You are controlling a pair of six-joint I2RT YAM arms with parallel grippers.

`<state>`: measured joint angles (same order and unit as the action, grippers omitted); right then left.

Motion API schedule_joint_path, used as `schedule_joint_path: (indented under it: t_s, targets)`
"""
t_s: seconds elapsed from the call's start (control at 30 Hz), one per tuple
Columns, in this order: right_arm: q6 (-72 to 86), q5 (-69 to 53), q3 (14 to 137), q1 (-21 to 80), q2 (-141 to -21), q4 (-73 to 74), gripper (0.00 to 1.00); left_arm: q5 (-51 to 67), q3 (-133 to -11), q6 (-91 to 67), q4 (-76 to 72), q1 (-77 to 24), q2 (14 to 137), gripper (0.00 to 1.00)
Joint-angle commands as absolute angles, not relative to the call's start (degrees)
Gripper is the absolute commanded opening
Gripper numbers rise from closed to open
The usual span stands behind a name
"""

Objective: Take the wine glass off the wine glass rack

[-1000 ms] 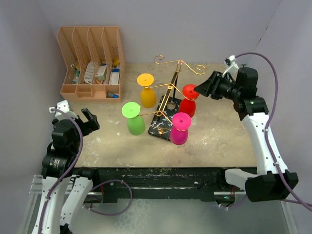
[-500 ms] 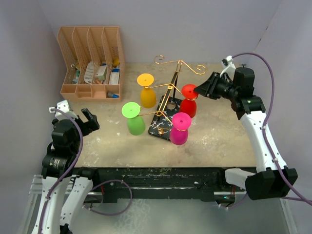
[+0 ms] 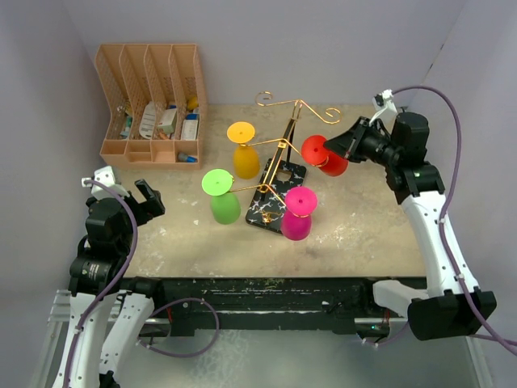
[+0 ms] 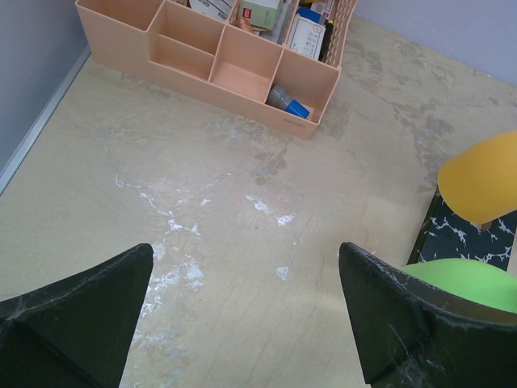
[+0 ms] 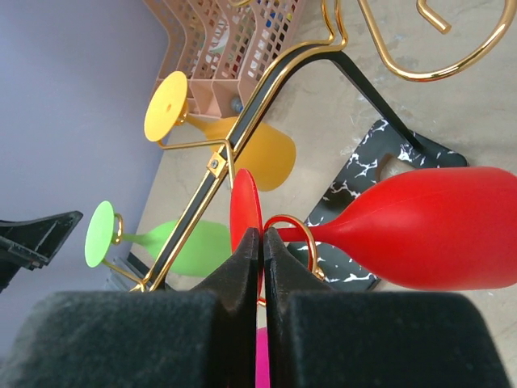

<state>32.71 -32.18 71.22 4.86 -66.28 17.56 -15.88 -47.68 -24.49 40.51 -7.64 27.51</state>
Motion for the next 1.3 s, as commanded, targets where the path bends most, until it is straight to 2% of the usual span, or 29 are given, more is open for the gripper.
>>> schedule_joint_path:
  t_s: [0.0, 0.3, 0.77, 0.97, 1.27]
  targets:
    - [34.1, -30.5, 71.6, 5.0, -63.7, 15.4, 0.0, -16.6, -49.0, -24.9, 39.1, -7.9, 27.5, 0.99]
    - [37.9, -31.7, 69.8, 5.0, -62.2, 17.4, 0.0, -16.8, -49.0, -24.8, 39.1, -7.9, 27.2, 0.99]
    - [47.1, -34.0, 62.0, 5.0, -56.7, 9.2, 0.0, -16.9, -49.0, -24.8, 39.0, -7.9, 27.1, 0.99]
    - [49.4, -30.5, 60.9, 4.9, -54.9, 10.0, 0.0, -17.0, -48.9, -24.8, 39.1, -7.9, 26.9, 1.0]
    - [59.9, -28.2, 50.7, 4.9, -50.0, 1.9, 0.0, -17.1, -48.9, -24.8, 39.1, -7.9, 26.8, 0.99]
